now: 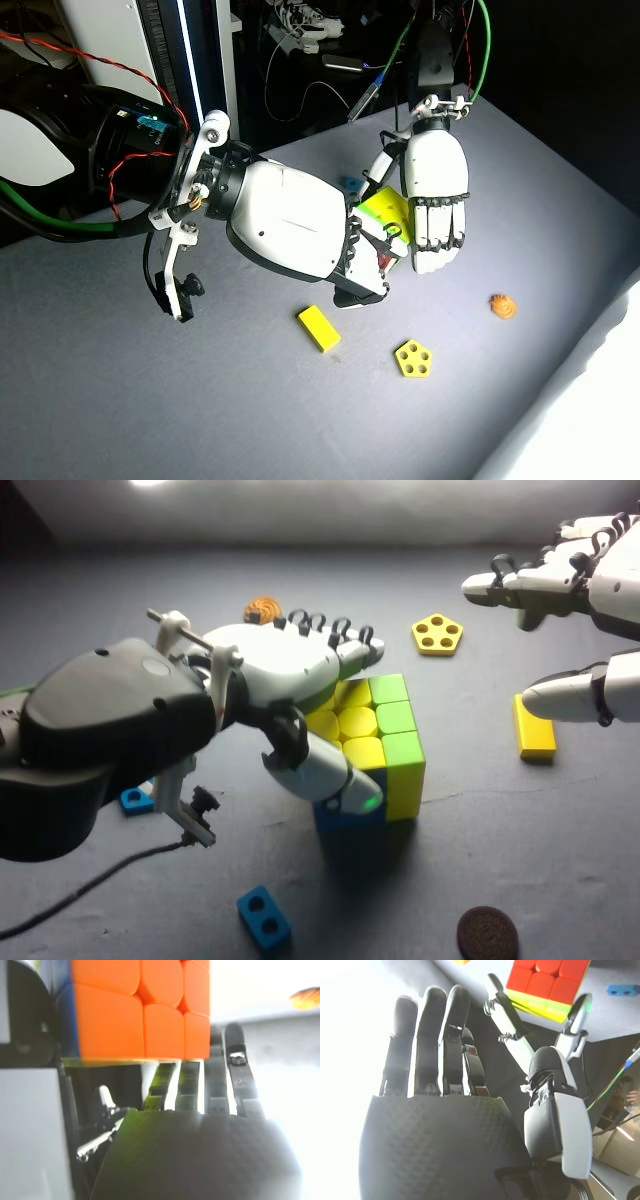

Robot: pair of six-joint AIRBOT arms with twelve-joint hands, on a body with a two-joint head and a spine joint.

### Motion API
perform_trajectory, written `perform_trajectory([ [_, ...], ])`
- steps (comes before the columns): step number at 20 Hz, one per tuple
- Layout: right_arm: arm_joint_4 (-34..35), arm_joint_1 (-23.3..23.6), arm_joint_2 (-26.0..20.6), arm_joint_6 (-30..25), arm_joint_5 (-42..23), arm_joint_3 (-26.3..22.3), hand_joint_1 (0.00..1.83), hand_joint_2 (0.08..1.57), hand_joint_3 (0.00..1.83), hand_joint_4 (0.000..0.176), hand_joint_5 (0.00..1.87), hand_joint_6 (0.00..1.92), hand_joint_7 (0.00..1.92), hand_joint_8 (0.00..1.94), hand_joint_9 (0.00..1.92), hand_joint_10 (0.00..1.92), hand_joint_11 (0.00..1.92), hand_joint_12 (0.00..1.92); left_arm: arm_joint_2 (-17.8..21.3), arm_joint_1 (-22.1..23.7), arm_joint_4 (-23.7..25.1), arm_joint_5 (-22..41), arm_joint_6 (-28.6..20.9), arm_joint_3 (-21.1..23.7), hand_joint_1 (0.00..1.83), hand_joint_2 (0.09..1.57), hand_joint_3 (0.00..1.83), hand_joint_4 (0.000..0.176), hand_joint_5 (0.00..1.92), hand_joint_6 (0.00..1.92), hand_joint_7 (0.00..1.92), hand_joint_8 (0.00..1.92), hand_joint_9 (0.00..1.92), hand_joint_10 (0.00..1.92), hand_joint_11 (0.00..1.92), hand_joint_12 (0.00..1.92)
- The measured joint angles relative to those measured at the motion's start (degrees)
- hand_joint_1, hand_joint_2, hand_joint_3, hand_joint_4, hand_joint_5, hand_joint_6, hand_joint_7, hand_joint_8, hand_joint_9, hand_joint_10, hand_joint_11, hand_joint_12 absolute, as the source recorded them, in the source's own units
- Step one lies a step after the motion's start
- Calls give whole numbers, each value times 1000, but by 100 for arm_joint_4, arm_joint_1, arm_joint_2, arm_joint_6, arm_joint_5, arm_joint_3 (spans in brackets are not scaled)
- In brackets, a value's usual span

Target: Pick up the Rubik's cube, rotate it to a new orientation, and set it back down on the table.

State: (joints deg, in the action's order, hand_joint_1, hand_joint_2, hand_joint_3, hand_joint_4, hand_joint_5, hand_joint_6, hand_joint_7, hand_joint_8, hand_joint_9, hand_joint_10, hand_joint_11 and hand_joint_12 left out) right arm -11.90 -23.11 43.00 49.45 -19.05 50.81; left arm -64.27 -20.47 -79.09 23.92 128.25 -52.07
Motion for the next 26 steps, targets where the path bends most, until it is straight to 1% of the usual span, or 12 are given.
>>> perform_trajectory([
  [4,-20,0,0,0,-20,-4,27,1227,1,0,121,0,161,0,98,192,0,555,109,192,-404,7,341,125,491,930,0,10,0,0,0,0,0,0,0,172],
  [6,-22,-7,0,0,-28,-4,5,1231,2,0,82,7,107,4,70,105,0,173,175,356,-588,7,544,140,497,914,0,13,0,0,0,0,0,0,0,195],
  [10,-35,-39,0,2,-33,-4,5,1236,2,0,52,1,73,1,38,52,0,0,306,702,-1003,-20,1003,151,457,916,0,16,0,0,0,0,0,0,0,185],
  [12,-33,-39,0,2,-39,-4,0,1234,1,0,62,6,79,4,55,57,4,2,387,975,-1569,-35,1637,225,480,924,1,22,0,0,0,0,0,0,0,217],
  [14,-35,-39,0,4,-39,-4,0,1237,2,0,85,14,166,35,118,80,50,27,417,1204,-1967,-74,2155,227,417,963,10,29,4,1,52,9,66,17,0,419],
  [16,-37,-42,0,4,-42,-4,35,1242,0,0,224,31,438,35,363,206,1,1078,540,1392,-2363,-155,2632,247,344,1086,19,14,326,53,438,55,413,115,0,1152],
  [17,-35,-42,0,7,-42,-4,45,1242,0,0,284,43,527,33,369,398,0,1304,649,1523,-2691,-166,3060,295,296,1132,11,8,431,44,565,52,511,162,0,1331],
  [19,-37,-42,0,13,-42,-4,29,1250,2,0,416,118,679,74,379,855,0,1613,800,1672,-3042,-138,3499,358,228,1224,1,0,603,31,770,129,547,719,167,1504],
  [21,-39,-42,0,13,-42,-4,82,1255,0,0,481,610,763,561,484,1260,111,1834,885,1759,-3193,-129,3635,380,246,1269,3,0,784,67,669,819,532,1218,291,1607],
  [22,-42,-42,0,13,-48,-4,87,1254,0,0,446,776,705,778,484,1336,128,1871,944,1812,-3202,-114,3654,407,238,1276,2,0,804,69,612,998,511,1302,299,1638],
  [23,-42,-42,0,13,-42,-4,143,1240,0,0,600,917,759,1075,547,1530,282,1911,964,1834,-3237,-114,3650,422,215,1301,9,0,937,131,713,1082,604,1356,366,1682],
  [26,-42,-42,0,15,-44,-4,81,1267,4,0,767,1278,903,1381,674,1702,528,1921,964,1954,-3283,-105,3652,428,142,1363,3,0,739,1177,869,1422,796,1657,526,1895],
])
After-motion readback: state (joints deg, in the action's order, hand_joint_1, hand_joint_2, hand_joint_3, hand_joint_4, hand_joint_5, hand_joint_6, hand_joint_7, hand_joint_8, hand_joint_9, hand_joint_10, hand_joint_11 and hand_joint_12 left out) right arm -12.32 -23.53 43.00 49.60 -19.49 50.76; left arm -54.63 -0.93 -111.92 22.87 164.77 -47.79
